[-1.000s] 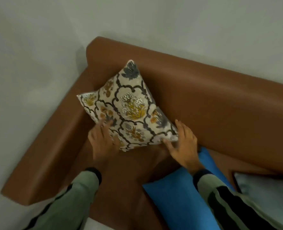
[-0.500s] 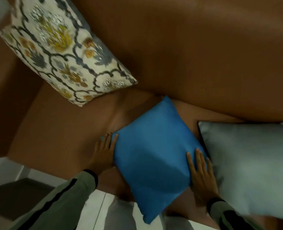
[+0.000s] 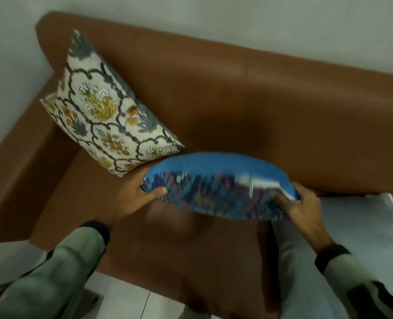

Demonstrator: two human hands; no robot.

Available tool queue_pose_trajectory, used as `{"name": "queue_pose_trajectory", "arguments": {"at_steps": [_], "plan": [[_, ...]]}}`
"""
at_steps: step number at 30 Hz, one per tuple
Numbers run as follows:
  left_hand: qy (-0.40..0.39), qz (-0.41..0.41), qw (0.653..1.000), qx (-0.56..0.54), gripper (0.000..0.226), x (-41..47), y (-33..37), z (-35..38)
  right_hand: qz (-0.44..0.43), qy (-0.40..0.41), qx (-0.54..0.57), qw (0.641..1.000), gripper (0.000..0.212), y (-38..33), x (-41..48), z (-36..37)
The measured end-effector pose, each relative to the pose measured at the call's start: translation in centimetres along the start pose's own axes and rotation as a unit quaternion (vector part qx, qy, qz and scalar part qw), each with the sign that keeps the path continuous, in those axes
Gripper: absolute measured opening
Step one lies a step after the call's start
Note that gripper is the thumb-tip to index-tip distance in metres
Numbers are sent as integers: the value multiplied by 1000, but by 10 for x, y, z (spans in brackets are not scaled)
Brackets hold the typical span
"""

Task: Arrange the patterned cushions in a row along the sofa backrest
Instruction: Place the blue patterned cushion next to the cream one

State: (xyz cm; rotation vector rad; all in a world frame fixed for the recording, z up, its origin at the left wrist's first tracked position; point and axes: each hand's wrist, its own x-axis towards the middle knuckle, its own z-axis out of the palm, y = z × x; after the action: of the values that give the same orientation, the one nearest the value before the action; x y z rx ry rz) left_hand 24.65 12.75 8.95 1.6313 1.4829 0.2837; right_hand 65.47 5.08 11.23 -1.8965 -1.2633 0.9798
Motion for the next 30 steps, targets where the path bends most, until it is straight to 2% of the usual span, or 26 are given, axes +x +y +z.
{"name": "queue_pose_trajectory", "arguments": {"at_steps": [1, 3, 7, 11, 12, 14, 17, 21, 24, 27, 30], "plan": [[-6, -7, 998, -69, 74, 5, 13, -7, -9, 21, -7, 1000, 24, -15, 17, -2], [-24, -22, 991, -132, 85, 24, 34, -22, -11, 44, 0, 999, 26, -40, 45, -2], [8, -15, 994, -105, 91, 54, 49, -33, -6, 42, -27, 999, 45, -44, 82, 10], [28, -24, 996, -82, 76, 69, 37, -33, 44, 27, -27, 998, 56, -32, 108, 26], [39, -27, 996, -69, 76, 72, 34, -33, 53, 21, -30, 998, 58, -26, 113, 30], [79, -38, 996, 28, 92, 79, 27, -28, 70, 8, -33, 997, 61, -13, 116, 34], [132, -57, 971, 191, 106, 81, 22, -13, 82, -16, -63, 995, 62, 1, 117, 34], [221, 9, 943, 246, 93, 59, 22, 12, 80, -12, -125, 989, 63, 6, 114, 26], [281, 68, 925, 247, 79, 36, 32, 38, 65, 28, -163, 984, 65, 16, 100, 10], [271, 126, 921, 251, 67, 16, 51, 80, 70, 41, -175, 981, 67, 39, 68, -16], [214, 197, 922, 256, 59, 2, 72, 135, 73, 16, -201, 977, 74, 82, 18, -46]]}}
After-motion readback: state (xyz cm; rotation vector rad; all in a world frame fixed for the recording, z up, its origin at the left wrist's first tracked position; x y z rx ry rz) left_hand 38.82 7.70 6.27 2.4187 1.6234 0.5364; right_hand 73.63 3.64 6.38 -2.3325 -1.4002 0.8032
